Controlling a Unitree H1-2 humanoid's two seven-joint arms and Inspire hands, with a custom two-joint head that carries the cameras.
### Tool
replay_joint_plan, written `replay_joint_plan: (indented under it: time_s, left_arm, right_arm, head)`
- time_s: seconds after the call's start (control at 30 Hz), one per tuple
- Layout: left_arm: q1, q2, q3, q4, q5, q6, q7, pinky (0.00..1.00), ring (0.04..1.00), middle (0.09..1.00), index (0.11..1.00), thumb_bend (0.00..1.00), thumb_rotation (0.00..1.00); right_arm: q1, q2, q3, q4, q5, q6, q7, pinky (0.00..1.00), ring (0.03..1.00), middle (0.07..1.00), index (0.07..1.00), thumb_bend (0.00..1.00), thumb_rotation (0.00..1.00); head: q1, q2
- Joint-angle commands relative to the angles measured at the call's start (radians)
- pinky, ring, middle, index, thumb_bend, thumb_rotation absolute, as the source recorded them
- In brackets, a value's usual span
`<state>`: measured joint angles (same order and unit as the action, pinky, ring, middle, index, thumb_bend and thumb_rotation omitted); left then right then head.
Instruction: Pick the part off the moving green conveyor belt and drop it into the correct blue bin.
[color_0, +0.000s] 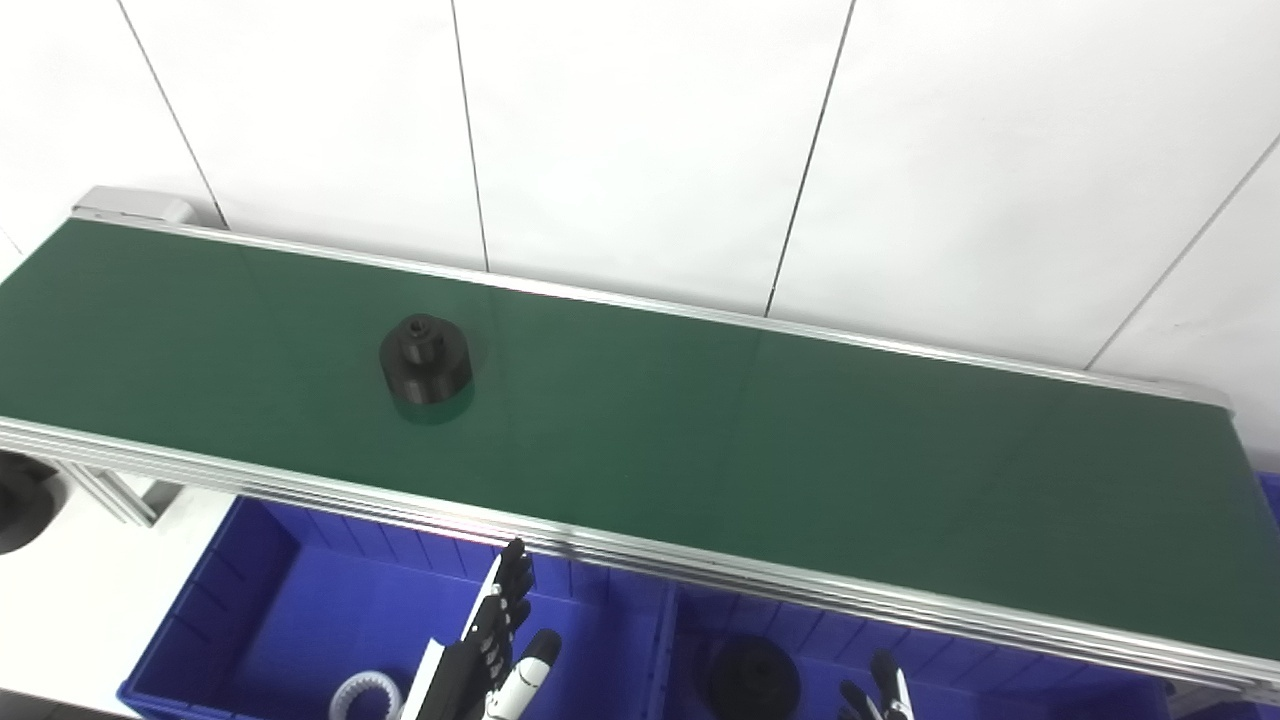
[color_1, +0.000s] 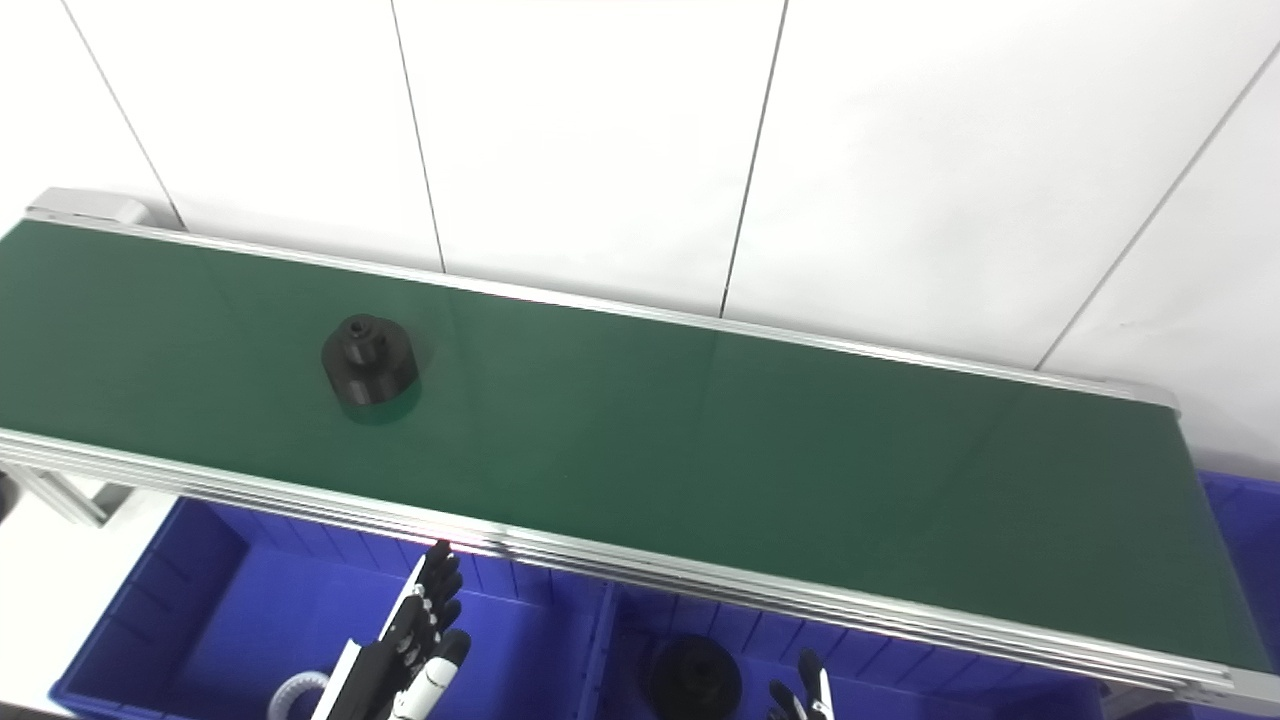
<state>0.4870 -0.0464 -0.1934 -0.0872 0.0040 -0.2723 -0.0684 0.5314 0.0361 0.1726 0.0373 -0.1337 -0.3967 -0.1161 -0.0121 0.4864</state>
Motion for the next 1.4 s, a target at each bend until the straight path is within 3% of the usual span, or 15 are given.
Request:
replay_joint_plan:
  time_s: [0.0,0.13,0.23,0.37,0.53,0.73,0.9,1.0,1.13,1.23,1.37]
  left_arm:
    - [-0.006,0.004,0.002,-0.005,0.001,-0.055,-0.002,0.99,1.0,1.0,1.0,0.67,0.67]
    - [-0.018,0.007,0.007,0.022,-0.003,-0.068,-0.004,0.98,1.0,1.0,1.0,0.66,0.68]
    - [-0.025,0.008,0.01,0.047,-0.009,-0.088,-0.007,0.98,1.0,1.0,1.0,0.66,0.69]
    - [-0.037,0.004,0.015,0.083,-0.01,-0.122,-0.004,1.0,1.0,1.0,1.0,0.64,0.69]
    - [-0.051,0.005,0.018,0.091,-0.001,-0.113,-0.004,1.0,1.0,1.0,1.0,0.67,0.73]
    - [-0.054,0.003,0.013,0.065,-0.008,-0.085,-0.008,1.0,1.0,1.0,1.0,0.68,0.7]
    - [-0.05,-0.001,0.014,0.042,-0.007,-0.071,-0.004,1.0,1.0,1.0,1.0,0.67,0.69]
    - [-0.049,-0.002,0.014,0.022,-0.002,-0.053,-0.002,1.0,1.0,1.0,1.0,0.7,0.7]
    - [-0.053,-0.001,0.011,-0.004,-0.005,-0.026,-0.006,1.0,1.0,1.0,1.0,0.67,0.73]
    - [-0.057,-0.004,0.009,-0.009,-0.017,-0.017,-0.009,1.0,1.0,1.0,1.0,0.63,0.75]
    - [-0.069,-0.007,0.006,-0.009,-0.026,0.002,-0.012,1.0,1.0,1.0,1.0,0.64,0.77]
  right_arm:
    - [0.007,0.012,0.002,-0.006,0.003,-0.053,0.003,0.89,0.93,1.0,1.0,0.6,1.0]
    - [-0.01,0.013,0.001,0.022,-0.002,-0.06,0.001,0.88,0.934,1.0,1.0,0.62,1.0]
    - [-0.017,0.012,0.001,0.041,0.001,-0.064,0.003,0.88,0.933,1.0,1.0,0.62,1.0]
    - [-0.033,0.008,0.0,0.071,-0.011,-0.069,-0.007,0.88,0.918,1.0,1.0,0.71,1.0]
    - [-0.052,0.007,0.0,0.083,0.001,-0.072,-0.012,0.9,0.93,1.0,1.0,0.71,0.96]
    - [-0.043,0.007,-0.003,0.032,0.008,-0.063,-0.004,0.92,0.936,1.0,1.0,0.72,0.87]
    - [-0.029,0.008,-0.026,-0.074,-0.085,-0.057,-0.042,0.89,0.921,0.987,1.0,0.73,0.79]
    - [-0.031,-0.001,-0.051,-0.192,-0.195,-0.007,-0.054,0.83,0.913,0.974,1.0,0.76,0.73]
    - [-0.069,-0.015,-0.077,-0.339,-0.287,0.075,-0.026,0.83,0.945,0.996,1.0,0.9,0.62]
    - [-0.138,-0.032,-0.092,-0.411,-0.323,0.144,0.01,0.83,0.936,0.983,1.0,0.98,0.61]
    - [-0.27,-0.071,-0.108,-0.469,-0.363,0.27,0.086,0.89,0.948,0.98,1.0,1.0,0.58]
  head:
    - [-0.001,0.0]
    - [-0.031,-0.019]
    - [-0.035,-0.059]
    - [-0.033,-0.079]
    - [-0.042,-0.063]
    - [-0.055,-0.03]
    - [-0.07,0.006]
    - [-0.083,0.043]
    - [-0.108,0.077]
    - [-0.114,0.084]
    - [-0.126,0.088]
